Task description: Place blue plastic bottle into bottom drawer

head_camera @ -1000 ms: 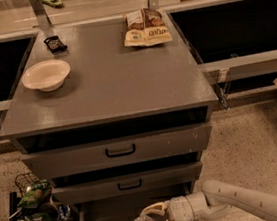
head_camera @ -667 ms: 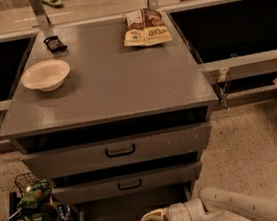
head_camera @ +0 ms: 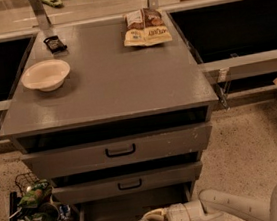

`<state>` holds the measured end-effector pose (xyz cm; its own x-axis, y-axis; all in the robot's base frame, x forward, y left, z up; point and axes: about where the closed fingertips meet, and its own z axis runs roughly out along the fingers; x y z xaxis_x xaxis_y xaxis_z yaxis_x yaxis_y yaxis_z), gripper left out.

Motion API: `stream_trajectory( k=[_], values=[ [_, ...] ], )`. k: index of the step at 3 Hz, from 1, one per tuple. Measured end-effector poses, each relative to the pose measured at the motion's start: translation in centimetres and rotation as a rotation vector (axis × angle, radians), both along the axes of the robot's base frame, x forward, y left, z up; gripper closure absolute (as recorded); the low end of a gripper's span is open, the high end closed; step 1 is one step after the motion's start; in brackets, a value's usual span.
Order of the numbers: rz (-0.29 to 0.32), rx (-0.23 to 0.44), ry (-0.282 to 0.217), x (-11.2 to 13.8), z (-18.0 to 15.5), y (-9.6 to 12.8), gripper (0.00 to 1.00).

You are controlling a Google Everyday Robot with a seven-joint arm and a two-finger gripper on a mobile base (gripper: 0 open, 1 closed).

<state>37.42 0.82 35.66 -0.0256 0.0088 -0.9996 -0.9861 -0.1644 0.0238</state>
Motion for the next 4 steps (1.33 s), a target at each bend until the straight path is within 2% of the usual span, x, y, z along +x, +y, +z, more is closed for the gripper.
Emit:
stream_trajectory(
  k=[1,2,3,4],
  values=[
    [-0.033,-0.052,0.02,2.7,-4.1,0.0,1.0],
    [-0.034,-0.052,0.019,2.8,-4.1,0.0,1.0],
    [-0.042,0.004,0.065,2.6,-4.8,-0.1,1.0],
    [-0.038,0.105,0.107,2.6,-5.2,0.1,1.0]
  ],
)
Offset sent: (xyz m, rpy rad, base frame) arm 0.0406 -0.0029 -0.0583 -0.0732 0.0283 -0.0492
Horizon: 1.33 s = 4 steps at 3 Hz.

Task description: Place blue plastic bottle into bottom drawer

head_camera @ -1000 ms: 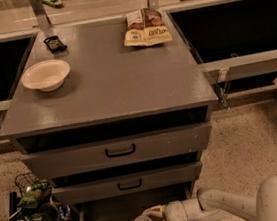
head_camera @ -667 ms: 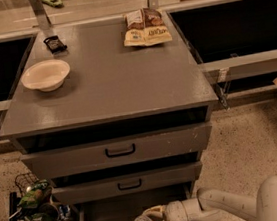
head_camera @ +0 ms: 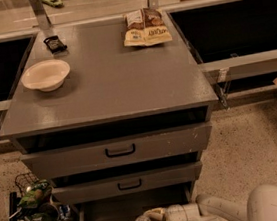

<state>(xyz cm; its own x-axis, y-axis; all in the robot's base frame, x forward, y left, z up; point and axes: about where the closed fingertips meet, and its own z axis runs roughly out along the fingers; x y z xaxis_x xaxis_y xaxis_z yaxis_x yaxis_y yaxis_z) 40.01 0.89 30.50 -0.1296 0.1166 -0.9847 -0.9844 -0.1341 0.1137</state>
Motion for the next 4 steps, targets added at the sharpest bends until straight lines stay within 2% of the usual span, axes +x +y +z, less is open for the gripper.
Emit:
stream_trajectory(
  k=[2,3,4],
  values=[
    [-0.008,0.019,0.016,-0.1,-0.3,-0.2,1.0],
    [-0.019,-0.044,0.002,-0.3,-0.7,0.2,1.0],
    [-0.033,-0.04,0.029,-0.7,-2.2,-0.2,1.0]
  ],
)
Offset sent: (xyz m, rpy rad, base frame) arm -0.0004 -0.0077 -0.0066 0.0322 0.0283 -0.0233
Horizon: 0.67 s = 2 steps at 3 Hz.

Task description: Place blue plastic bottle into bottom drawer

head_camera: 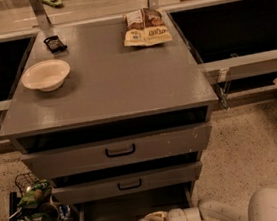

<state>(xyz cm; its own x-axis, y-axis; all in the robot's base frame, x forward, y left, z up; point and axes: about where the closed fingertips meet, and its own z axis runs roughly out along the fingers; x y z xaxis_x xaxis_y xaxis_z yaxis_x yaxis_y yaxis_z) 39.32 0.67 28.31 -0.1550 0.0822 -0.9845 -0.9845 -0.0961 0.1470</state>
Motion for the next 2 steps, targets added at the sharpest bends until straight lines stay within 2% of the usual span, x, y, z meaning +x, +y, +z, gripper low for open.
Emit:
stream_trajectory(
  k=[1,2],
  values=[
    [-0.001,0.012,0.011,-0.1,-0.3,0.2,1.0],
    [0.006,0.054,0.024,0.7,-2.3,0.8,1.0]
  ],
)
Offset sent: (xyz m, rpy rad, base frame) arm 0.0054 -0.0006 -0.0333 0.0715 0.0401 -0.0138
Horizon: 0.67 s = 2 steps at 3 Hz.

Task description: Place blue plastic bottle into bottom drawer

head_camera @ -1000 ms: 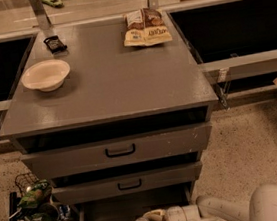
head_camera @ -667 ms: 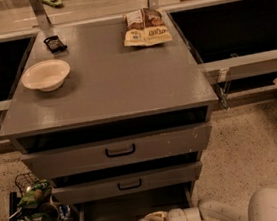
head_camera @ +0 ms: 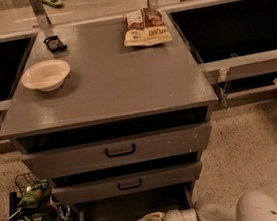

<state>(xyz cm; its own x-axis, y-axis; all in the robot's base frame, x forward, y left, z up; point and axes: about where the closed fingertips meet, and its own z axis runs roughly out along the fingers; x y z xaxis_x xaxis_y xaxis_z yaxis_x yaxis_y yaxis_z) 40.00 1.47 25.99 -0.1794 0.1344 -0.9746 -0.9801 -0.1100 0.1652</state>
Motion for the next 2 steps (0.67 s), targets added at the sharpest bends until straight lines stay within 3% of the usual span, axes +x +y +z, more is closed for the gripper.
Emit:
stream_trajectory(
  k=[1,2],
  values=[
    [0.0,0.0,0.0,0.0,0.0,0.0,1.0],
    [0.0,0.0,0.0,0.0,0.0,0.01,0.84]
  ],
)
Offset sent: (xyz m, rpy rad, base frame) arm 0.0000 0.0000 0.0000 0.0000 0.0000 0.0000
